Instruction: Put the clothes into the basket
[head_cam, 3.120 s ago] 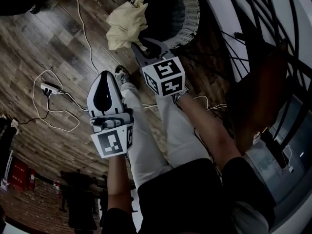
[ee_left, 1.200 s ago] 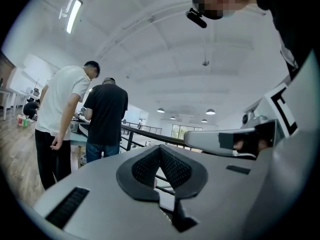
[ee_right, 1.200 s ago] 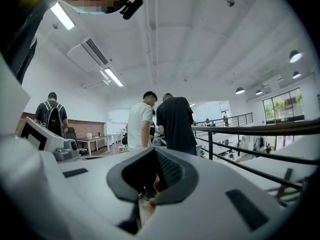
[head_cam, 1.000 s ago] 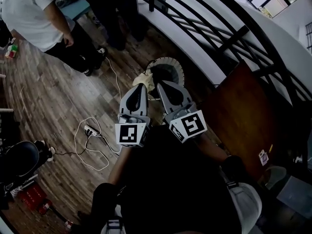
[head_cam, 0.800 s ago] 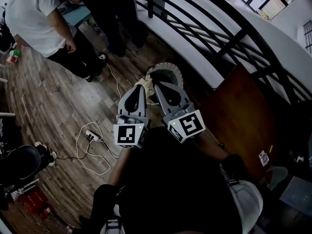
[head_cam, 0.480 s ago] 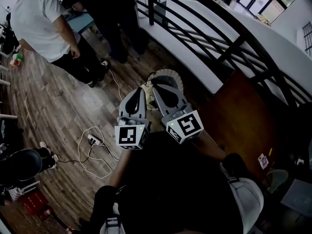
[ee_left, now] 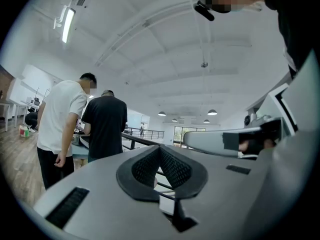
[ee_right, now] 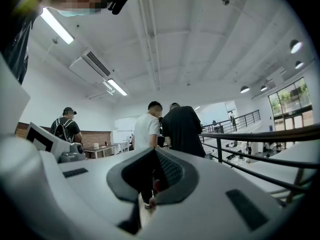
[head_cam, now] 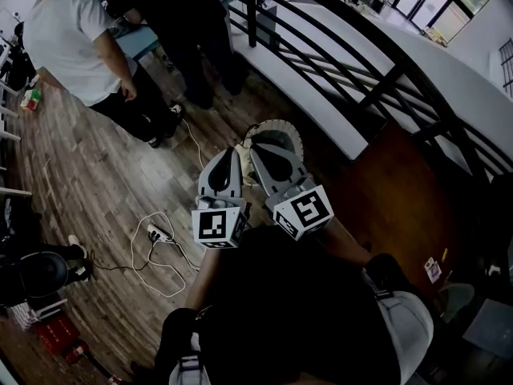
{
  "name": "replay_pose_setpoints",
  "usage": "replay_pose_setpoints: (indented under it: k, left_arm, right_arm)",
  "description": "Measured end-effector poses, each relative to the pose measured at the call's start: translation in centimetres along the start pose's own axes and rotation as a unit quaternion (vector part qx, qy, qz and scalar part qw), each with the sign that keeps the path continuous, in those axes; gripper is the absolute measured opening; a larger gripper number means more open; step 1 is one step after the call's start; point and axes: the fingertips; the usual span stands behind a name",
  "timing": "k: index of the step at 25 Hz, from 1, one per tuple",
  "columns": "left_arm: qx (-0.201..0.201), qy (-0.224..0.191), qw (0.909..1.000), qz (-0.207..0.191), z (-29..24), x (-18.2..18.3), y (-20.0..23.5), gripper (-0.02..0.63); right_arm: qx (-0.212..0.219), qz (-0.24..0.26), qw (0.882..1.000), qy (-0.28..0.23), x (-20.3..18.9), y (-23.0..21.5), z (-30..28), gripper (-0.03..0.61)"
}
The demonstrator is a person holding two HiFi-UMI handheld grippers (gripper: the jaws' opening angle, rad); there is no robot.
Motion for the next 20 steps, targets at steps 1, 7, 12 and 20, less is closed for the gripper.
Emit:
replay_pose_setpoints:
  k: [1, 7, 12, 20]
  left_arm:
    - [0.001, 0.001, 1.0, 0.002, 0.1, -0.2, -0.2, 0.011]
    - [-0.004, 0.009, 0.9999, 0.0, 0.2, -1.0, -0.9, 0.011]
    - [-0.006, 0.012, 0.9999, 0.005, 0.2, -1.4, -1.2, 0.011]
    - [-0.017, 0.021, 0.9996, 0.001, 0.3, -1.7, -0.9, 0.011]
  right_arm:
    - [-0.002, -0.001, 1.0, 0.002, -0.1, -0.1, 0.2, 0.009]
    - [-0.015, 0.0, 1.0, 0.009, -0.7, -0.4, 0.9, 0.009]
    - [-0.021, -0.001, 1.0, 0.022, -1.3, -0.4, 1.2, 0.009]
    - [-0.023, 0.005, 0.999, 0.032, -1.4, 0.2, 0.9, 0.008]
Point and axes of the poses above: the fingertips, and each gripper's own axes: z backward along the fingers, y to its left, x out of its top, and after that the axes turned 7 degrees about y, right-handed
